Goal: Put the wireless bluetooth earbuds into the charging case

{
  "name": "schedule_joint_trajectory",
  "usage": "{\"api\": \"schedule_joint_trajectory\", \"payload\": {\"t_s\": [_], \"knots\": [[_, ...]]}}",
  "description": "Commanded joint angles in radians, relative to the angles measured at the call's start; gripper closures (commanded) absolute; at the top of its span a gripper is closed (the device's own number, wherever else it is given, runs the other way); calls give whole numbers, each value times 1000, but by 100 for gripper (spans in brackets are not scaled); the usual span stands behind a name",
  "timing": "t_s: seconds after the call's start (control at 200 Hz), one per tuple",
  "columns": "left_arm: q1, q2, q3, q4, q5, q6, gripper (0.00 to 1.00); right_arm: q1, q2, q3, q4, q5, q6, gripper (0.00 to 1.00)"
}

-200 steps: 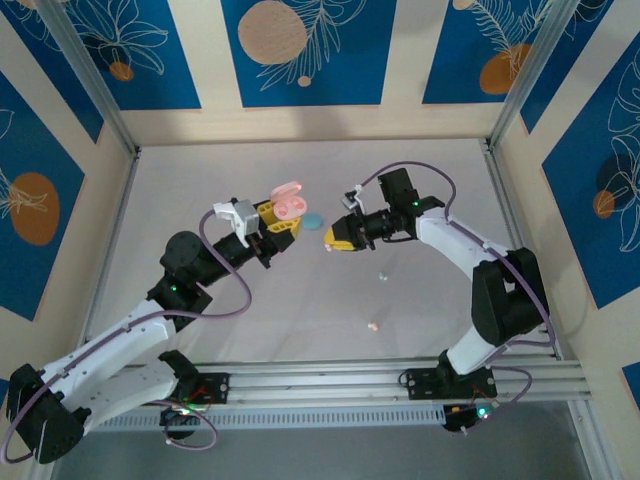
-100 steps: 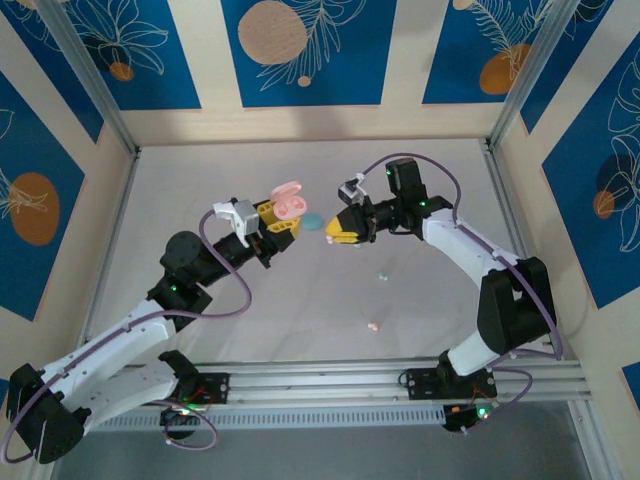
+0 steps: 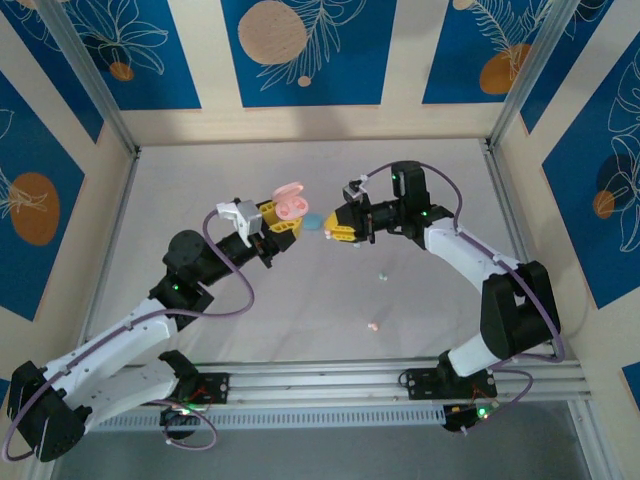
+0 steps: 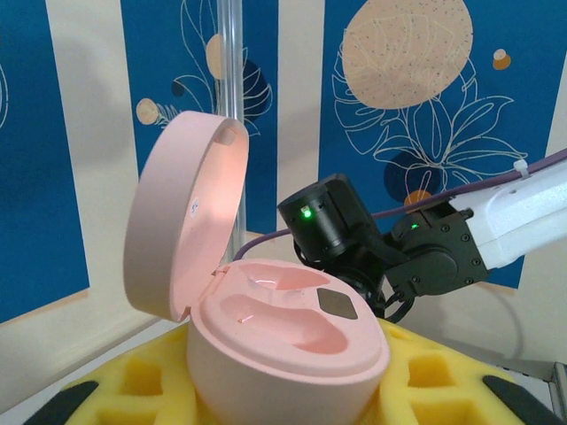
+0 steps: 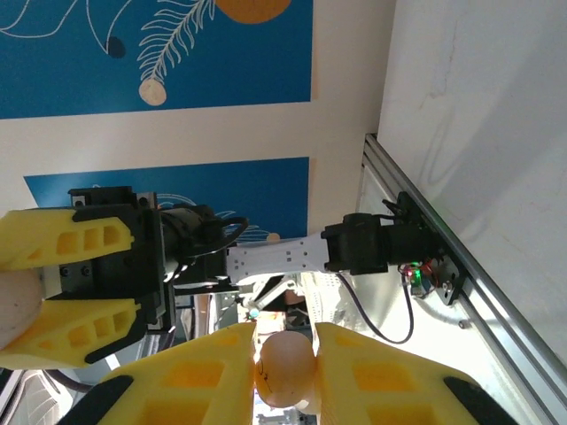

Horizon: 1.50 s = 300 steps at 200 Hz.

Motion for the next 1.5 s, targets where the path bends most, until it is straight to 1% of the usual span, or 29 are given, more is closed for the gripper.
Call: {"api": "schedule_joint_trajectory", "payload": {"t_s": [0.0, 0.14, 0.31, 0.445, 0.67, 0.995, 1.206, 1.381, 1.496], "knots": [[-8, 7, -7, 8, -21, 24, 69, -2, -55, 16, 26, 1, 41, 77], [-8, 27, -6, 6, -12, 32, 69, -19, -109, 54, -76, 23, -20, 77], [-7, 57, -9, 20, 33, 37, 69, -36, -189, 154, -305, 72, -208, 77], [-8, 88, -7, 53, 81, 28, 69, -36, -233, 217, -400, 73, -323, 77], [-7, 130, 14, 82, 140, 14, 69, -5, -247, 284, -456, 58, -435, 77], [-9, 167, 44, 104, 226, -40, 69, 48, -216, 337, -508, 128, -514, 77], [-8, 165, 48, 102, 243, -57, 69, 70, -185, 365, -571, 184, -559, 77], [-9, 167, 52, 99, 254, -61, 69, 82, -175, 369, -563, 218, -560, 77], [-8, 172, 56, 103, 260, -65, 69, 94, -169, 378, -587, 242, -581, 77]]}}
